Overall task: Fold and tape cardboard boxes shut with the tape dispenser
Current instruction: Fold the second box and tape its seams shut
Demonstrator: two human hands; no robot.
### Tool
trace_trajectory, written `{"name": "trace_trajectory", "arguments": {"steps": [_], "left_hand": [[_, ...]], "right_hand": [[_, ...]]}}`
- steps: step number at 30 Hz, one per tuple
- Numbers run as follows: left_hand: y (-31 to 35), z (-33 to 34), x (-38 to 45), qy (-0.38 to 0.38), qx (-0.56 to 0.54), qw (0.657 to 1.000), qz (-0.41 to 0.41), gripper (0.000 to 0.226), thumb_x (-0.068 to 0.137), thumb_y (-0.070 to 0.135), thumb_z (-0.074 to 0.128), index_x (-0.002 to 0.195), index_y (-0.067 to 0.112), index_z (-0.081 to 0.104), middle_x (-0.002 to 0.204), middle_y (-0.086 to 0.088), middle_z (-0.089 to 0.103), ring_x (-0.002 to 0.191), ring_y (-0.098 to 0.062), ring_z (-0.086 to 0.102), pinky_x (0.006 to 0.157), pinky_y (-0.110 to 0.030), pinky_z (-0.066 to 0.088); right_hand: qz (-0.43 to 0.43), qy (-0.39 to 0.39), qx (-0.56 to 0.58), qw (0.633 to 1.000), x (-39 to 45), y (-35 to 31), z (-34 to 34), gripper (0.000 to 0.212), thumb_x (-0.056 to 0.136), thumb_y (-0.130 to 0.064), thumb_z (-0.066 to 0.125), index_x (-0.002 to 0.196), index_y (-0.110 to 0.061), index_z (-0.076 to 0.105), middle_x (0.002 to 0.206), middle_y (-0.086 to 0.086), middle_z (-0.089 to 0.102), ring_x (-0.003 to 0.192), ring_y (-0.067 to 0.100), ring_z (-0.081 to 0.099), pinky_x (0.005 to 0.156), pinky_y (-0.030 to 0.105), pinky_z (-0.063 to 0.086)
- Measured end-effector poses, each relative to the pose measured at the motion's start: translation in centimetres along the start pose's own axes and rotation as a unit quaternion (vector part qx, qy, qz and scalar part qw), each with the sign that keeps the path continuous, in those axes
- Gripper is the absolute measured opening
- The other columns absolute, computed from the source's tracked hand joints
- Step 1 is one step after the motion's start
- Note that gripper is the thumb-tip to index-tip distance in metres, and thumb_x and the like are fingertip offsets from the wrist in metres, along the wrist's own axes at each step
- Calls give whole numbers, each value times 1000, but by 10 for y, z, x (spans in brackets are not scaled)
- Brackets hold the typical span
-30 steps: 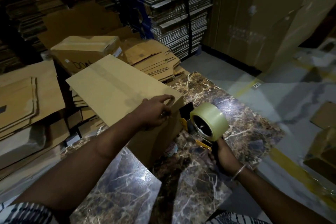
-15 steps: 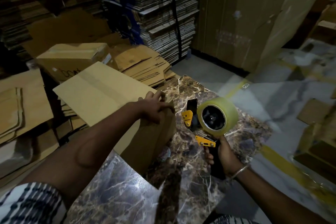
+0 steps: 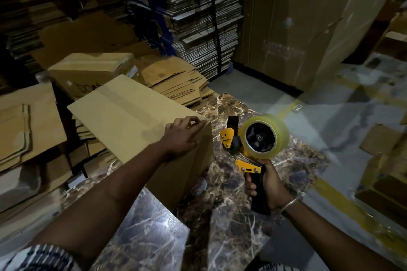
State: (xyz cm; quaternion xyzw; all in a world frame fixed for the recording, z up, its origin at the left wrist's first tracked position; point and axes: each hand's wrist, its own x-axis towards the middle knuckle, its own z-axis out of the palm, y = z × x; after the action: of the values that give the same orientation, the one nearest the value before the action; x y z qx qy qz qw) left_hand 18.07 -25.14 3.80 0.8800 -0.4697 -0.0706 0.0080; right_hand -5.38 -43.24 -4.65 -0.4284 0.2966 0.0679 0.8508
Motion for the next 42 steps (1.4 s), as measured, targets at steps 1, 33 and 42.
{"name": "trace_trajectory", "arguments": {"steps": [1, 33, 42], "left_hand": [[4, 0, -2, 13, -7, 1000, -11, 75, 97, 38, 53, 158, 44, 9, 159, 4, 17, 141, -26, 18, 109, -45, 21], [7, 31, -91, 75, 173, 982, 18, 97, 61, 51, 90, 139, 6, 55, 133, -24, 60, 120, -35, 63, 103, -57, 41], [-20, 52, -176, 150, 216, 963, 57, 66, 100, 55, 36, 152, 14, 38, 152, -9, 46, 140, -22, 45, 115, -59, 26]], "right_hand": [[1, -2, -1, 1000, 0, -1, 1, 63, 86, -63, 38, 64, -6, 52, 54, 8, 34, 41, 21, 33, 46, 29, 32], [8, -94, -98, 991, -40, -67, 96, 66, 82, -75, 44, 69, -10, 53, 60, 4, 39, 45, 19, 38, 49, 26, 37], [37, -157, -121, 979, -42, -57, 147, 63, 82, -73, 52, 72, -11, 52, 58, 4, 42, 43, 19, 40, 49, 27, 38]]}}
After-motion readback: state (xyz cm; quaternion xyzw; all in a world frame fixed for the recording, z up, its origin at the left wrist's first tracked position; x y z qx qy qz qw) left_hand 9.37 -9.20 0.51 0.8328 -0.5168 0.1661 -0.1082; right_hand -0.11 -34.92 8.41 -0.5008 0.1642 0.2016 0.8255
